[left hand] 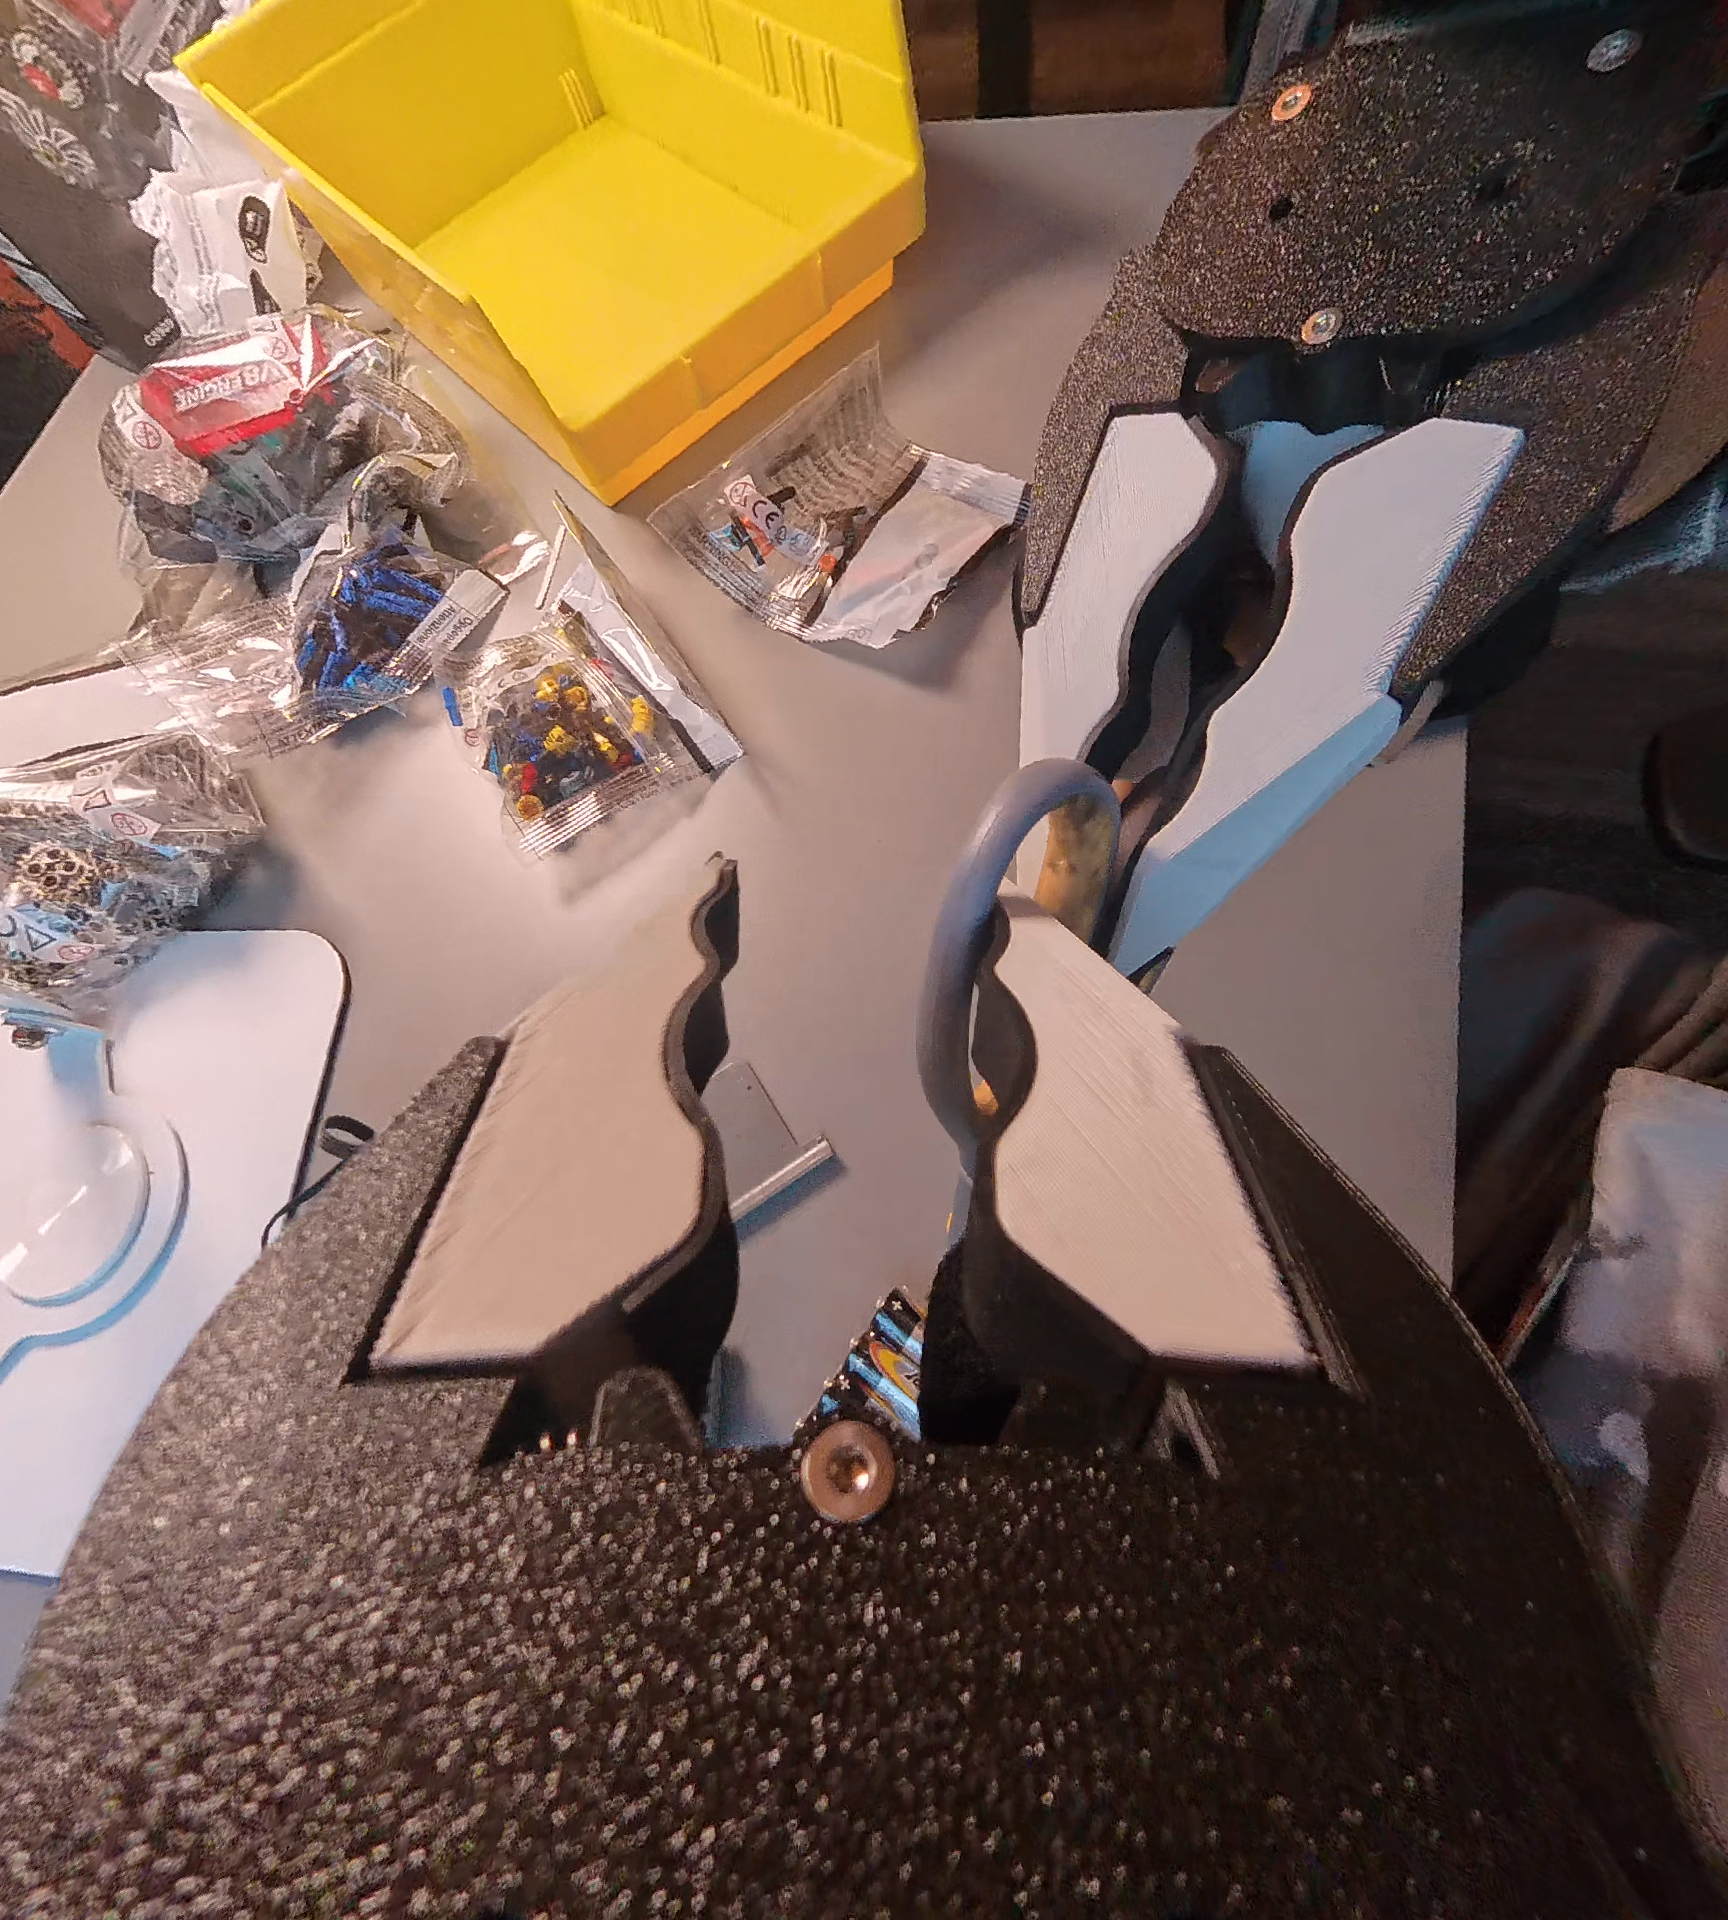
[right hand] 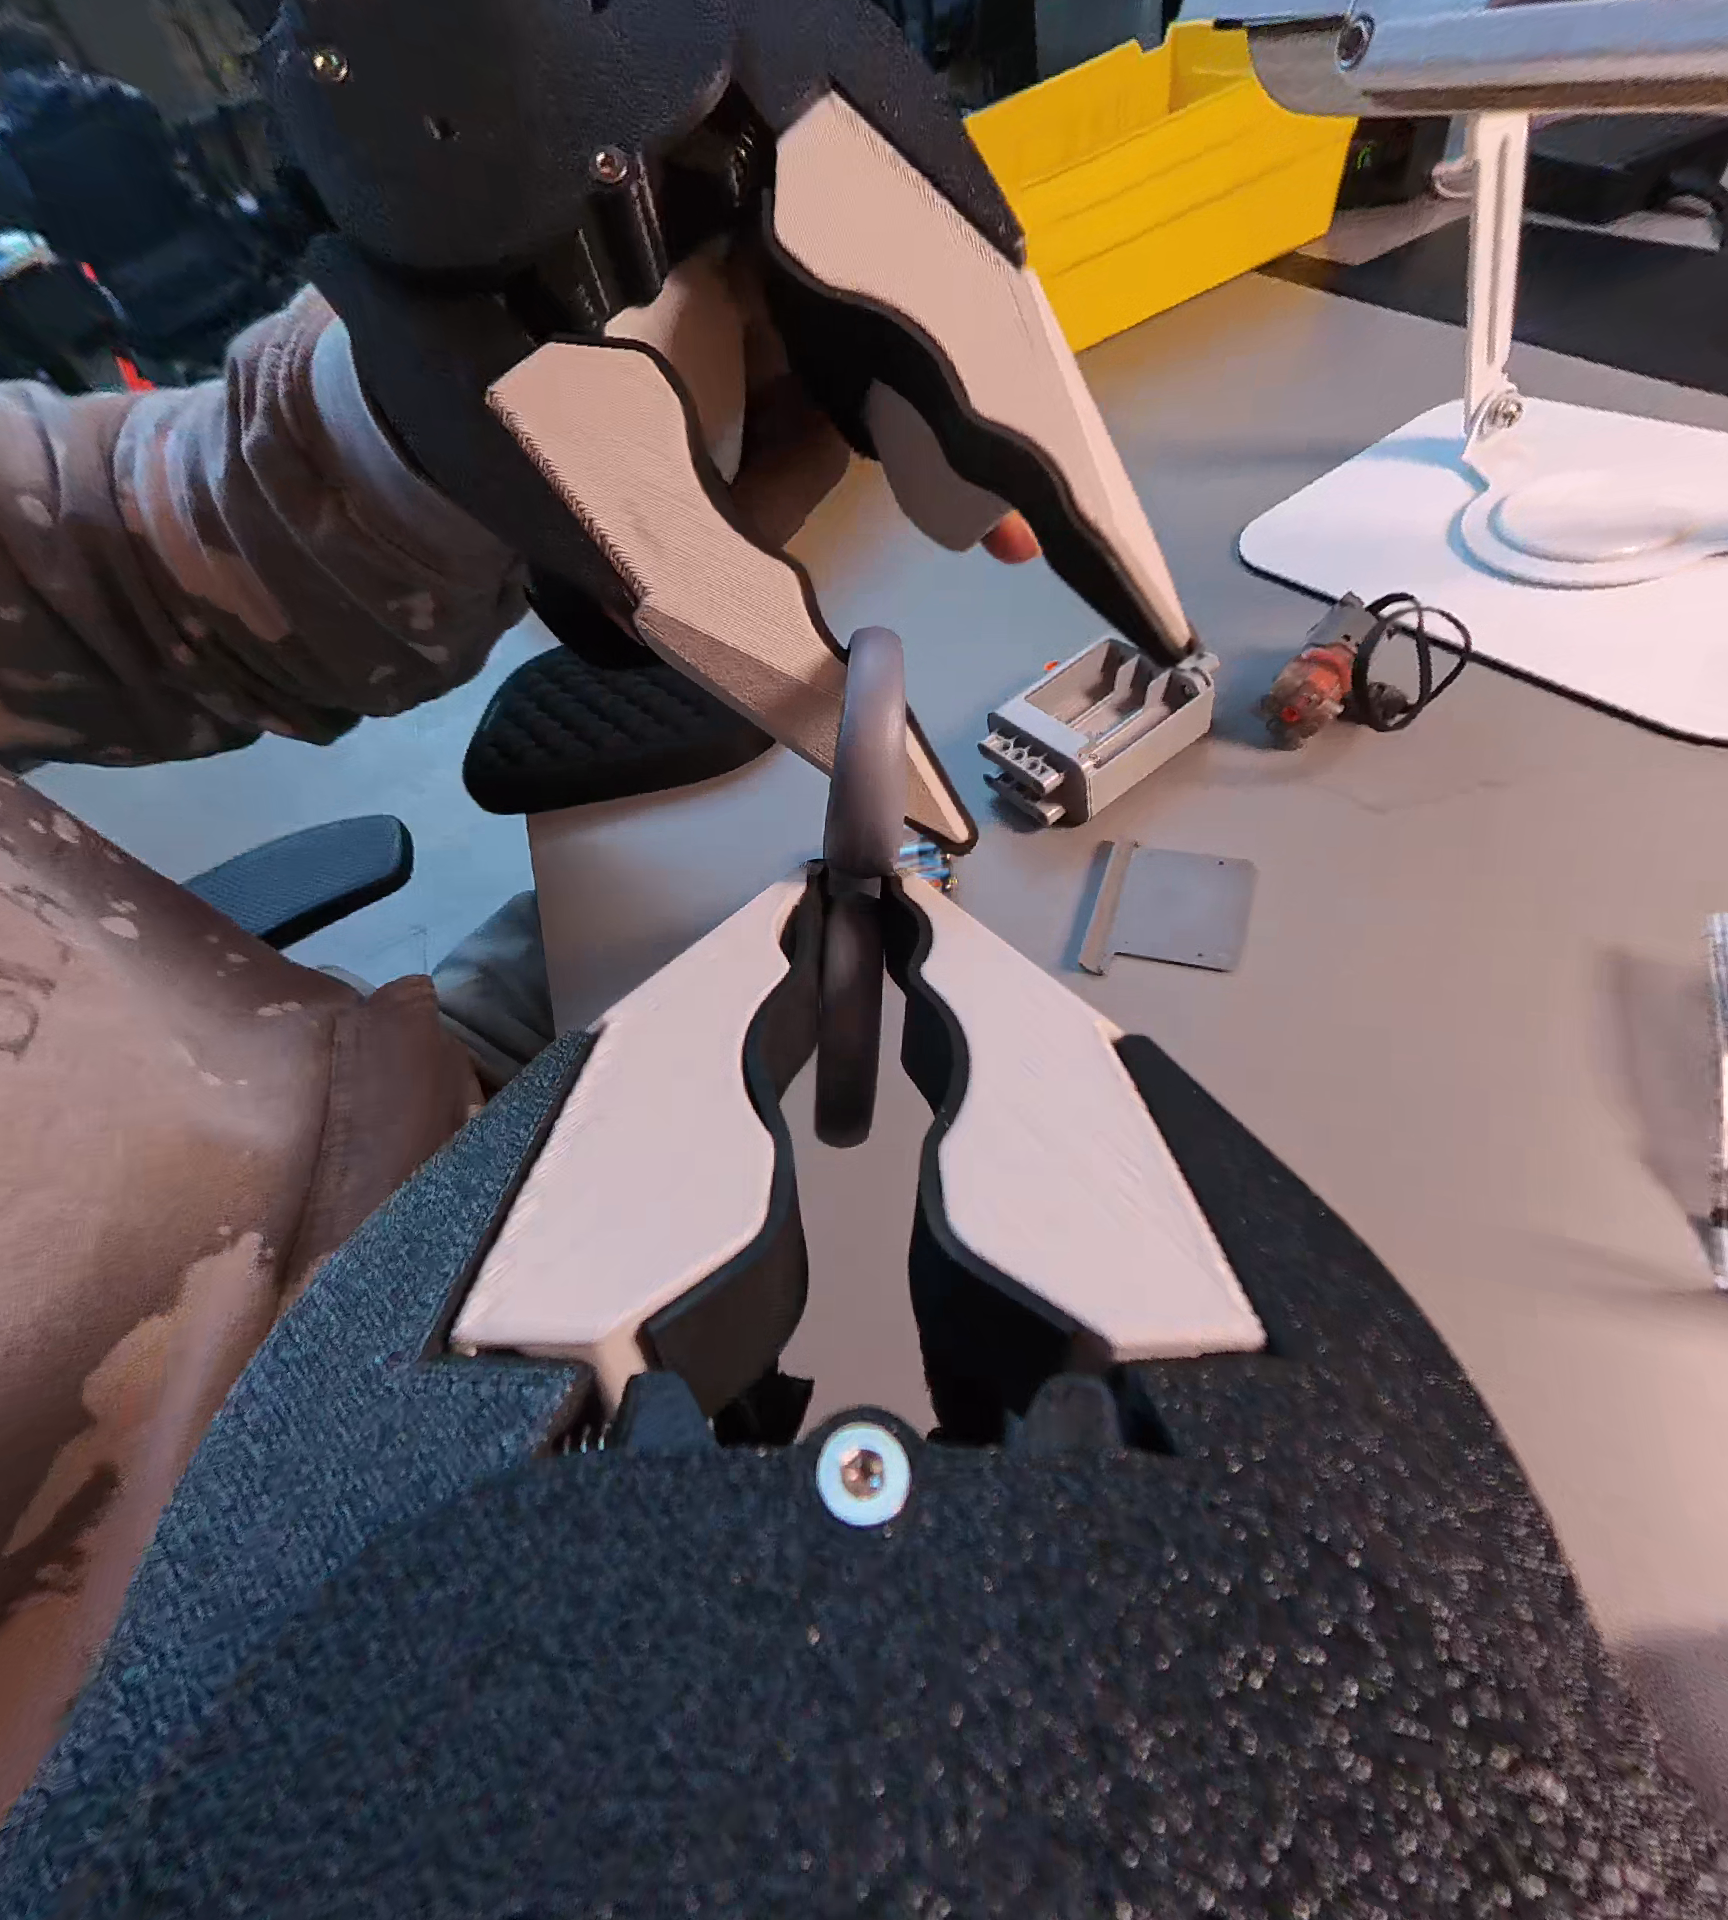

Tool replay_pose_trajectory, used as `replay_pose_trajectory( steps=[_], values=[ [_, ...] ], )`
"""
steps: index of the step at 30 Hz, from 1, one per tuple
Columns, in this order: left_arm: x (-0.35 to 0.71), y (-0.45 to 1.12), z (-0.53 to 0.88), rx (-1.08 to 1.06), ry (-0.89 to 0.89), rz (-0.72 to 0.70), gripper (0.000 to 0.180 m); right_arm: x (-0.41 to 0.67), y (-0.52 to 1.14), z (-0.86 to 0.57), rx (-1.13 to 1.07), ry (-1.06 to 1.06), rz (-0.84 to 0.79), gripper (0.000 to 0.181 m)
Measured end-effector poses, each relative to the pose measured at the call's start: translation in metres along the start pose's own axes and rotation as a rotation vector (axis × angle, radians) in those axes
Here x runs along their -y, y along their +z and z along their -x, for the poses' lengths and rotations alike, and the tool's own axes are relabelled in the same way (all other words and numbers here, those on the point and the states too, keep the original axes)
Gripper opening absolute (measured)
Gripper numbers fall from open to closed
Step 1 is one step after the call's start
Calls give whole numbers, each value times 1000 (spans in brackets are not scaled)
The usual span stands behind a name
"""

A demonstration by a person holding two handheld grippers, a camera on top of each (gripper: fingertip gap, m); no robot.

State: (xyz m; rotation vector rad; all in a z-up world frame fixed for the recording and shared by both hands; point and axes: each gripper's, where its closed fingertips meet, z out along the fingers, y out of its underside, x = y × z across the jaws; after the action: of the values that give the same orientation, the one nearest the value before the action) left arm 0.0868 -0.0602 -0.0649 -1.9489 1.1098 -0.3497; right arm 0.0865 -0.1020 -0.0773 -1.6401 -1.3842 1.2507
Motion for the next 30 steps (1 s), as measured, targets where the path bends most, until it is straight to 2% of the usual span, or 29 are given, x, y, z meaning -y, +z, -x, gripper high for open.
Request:
replay_pose_trajectory(
  steps=[2,4,5,7,12,15,17,21,23,25,28,30],
  values=[
    [0,6,7,51,43,30,54,-6,-3,-3,-1,47,-6,9],
    [-1,10,11,103,153,64,57,-11,-5,-8,-8,101,-24,8],
    [-1,12,7,75,154,66,56,-15,-5,-10,-11,122,-24,9],
    [2,15,-6,-88,21,45,53,-22,-7,-13,-5,152,-39,9],
    [8,3,-11,-426,-271,-37,65,-28,-11,-23,5,274,-71,8],
    [-13,-5,-20,-509,-289,-33,69,-27,-16,-30,17,312,-89,8],
    [-44,2,-25,-448,-234,24,69,-25,-20,-34,27,353,-108,9],
    [-86,27,-38,-286,-100,100,51,-22,-22,-40,42,417,-140,9],
    [-91,36,-34,-213,-82,106,20,-23,-20,-43,37,429,-146,9],
    [-90,35,-33,-244,-101,109,17,-22,-20,-45,44,429,-160,9],
    [-86,29,-30,-299,-142,127,14,-22,-24,-45,26,311,-143,11],
    [-87,24,-26,-322,-163,165,10,-22,-32,-49,-39,144,-87,38]
  ],
)
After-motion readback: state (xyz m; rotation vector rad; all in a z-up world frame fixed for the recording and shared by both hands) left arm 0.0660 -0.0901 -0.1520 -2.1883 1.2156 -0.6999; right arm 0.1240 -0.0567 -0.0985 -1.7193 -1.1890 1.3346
